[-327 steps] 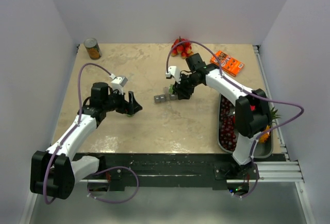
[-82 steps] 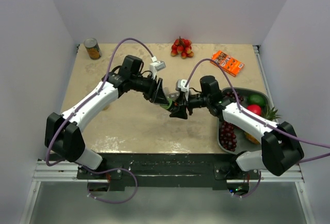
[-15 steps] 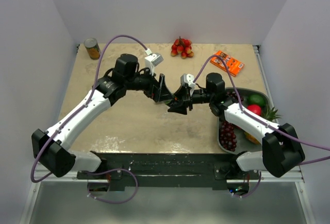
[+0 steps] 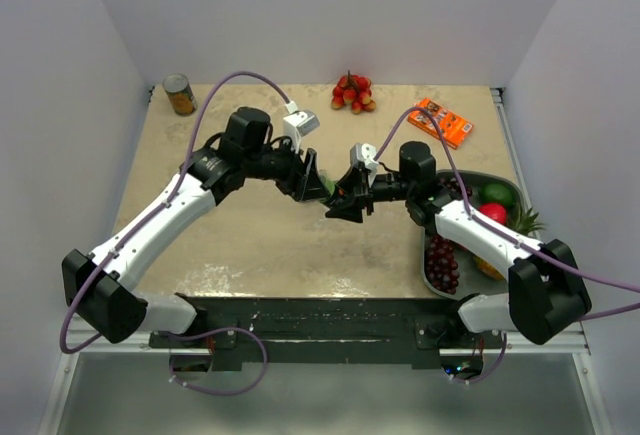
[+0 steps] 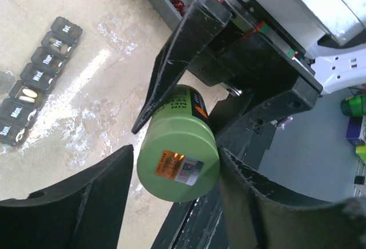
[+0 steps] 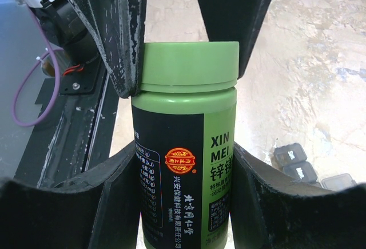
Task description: Sort the pills into containers
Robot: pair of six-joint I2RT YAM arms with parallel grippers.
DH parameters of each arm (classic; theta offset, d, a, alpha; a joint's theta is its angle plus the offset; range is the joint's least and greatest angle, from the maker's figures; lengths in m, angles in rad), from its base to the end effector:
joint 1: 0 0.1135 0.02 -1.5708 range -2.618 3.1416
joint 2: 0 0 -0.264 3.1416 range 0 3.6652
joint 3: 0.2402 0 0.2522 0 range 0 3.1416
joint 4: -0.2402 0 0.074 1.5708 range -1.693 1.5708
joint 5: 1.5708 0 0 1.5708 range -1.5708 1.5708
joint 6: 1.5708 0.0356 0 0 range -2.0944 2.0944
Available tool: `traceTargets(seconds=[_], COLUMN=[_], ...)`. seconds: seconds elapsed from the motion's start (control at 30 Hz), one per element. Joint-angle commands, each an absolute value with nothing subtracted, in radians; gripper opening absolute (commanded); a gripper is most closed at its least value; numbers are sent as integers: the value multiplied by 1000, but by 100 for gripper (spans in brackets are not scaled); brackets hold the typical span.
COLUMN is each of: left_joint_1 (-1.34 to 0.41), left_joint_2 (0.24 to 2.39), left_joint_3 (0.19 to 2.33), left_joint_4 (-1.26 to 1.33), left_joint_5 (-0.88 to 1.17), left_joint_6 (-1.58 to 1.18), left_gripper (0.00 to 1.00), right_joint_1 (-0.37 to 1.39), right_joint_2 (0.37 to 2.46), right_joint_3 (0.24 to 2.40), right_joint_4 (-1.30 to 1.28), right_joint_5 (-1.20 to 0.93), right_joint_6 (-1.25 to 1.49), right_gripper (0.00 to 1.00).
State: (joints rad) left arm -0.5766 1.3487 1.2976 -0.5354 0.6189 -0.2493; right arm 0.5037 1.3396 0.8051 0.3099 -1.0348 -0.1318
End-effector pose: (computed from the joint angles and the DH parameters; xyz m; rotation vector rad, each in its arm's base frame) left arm 0.2363 -0.1783 0.3614 0.7383 2.1315 -1.1295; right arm 0.2398 0.1671 0.2768 -1.2431 1.3513 1.1816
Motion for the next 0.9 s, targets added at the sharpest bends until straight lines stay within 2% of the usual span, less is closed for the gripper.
traceTargets(seconds=[0.0, 0.07, 0.1, 0.13, 0.17, 0.23, 0.27, 0.4, 0.43, 0.47, 0.53, 0.57, 0.63, 0.67, 0.73, 0.77, 0.87], left_joint_1=[-578, -577, -577, -577, -578, -578, -577, -578, -578, -577, -577, -575, -572, -568, -554, -548, -528], left_joint_2=[1335, 1339, 1342, 1348, 1350, 1347, 1345, 1322, 1306, 1302, 1301, 1302, 1302, 1299, 1272, 1258, 1166], left_joint_3=[1301, 1305, 1308, 1312, 1313, 1315, 1315, 1276, 1266, 1256, 1249, 1249, 1250, 1252, 1244, 1243, 1183], left_joint_4=[-584, -597, -609, -615, -620, -630, -635, -643, -632, -623, -612, -612, -581, -568, -499, -480, -336], left_joint_5=[624, 626, 632, 638, 646, 649, 646, 706, 712, 753, 791, 805, 801, 766, 755, 753, 759], left_joint_6=[-167, -126, -92, -74, -54, 7, 43, 239, 259, 277, 333, 347, 348, 336, 281, 266, 154], left_gripper=[60, 52, 41, 36, 24, 15, 5, 3, 6, 17, 29, 39, 45, 59, 63, 97, 99], right_joint_1=[506, 505, 506, 506, 506, 505, 506, 505, 506, 506, 508, 508, 508, 508, 508, 506, 508], right_joint_2=[1309, 1308, 1308, 1307, 1308, 1308, 1307, 1305, 1305, 1304, 1302, 1304, 1301, 1299, 1295, 1293, 1292], right_joint_3=[834, 834, 834, 834, 834, 834, 834, 833, 831, 830, 827, 827, 825, 825, 827, 827, 830], right_joint_4=[357, 357, 359, 359, 359, 357, 359, 365, 368, 371, 376, 377, 377, 377, 374, 371, 365], right_joint_5=[-1045, -1046, -1046, -1051, -1054, -1060, -1066, -1083, -1086, -1091, -1097, -1098, -1098, -1098, -1092, -1091, -1088], right_joint_6=[-143, -143, -143, -144, -144, -146, -144, -141, -138, -137, -132, -132, -133, -133, -138, -141, -147], right_gripper=[0, 0, 0, 0, 0, 0, 0, 0, 0, 0, 0, 0, 0, 0, 0, 0, 0])
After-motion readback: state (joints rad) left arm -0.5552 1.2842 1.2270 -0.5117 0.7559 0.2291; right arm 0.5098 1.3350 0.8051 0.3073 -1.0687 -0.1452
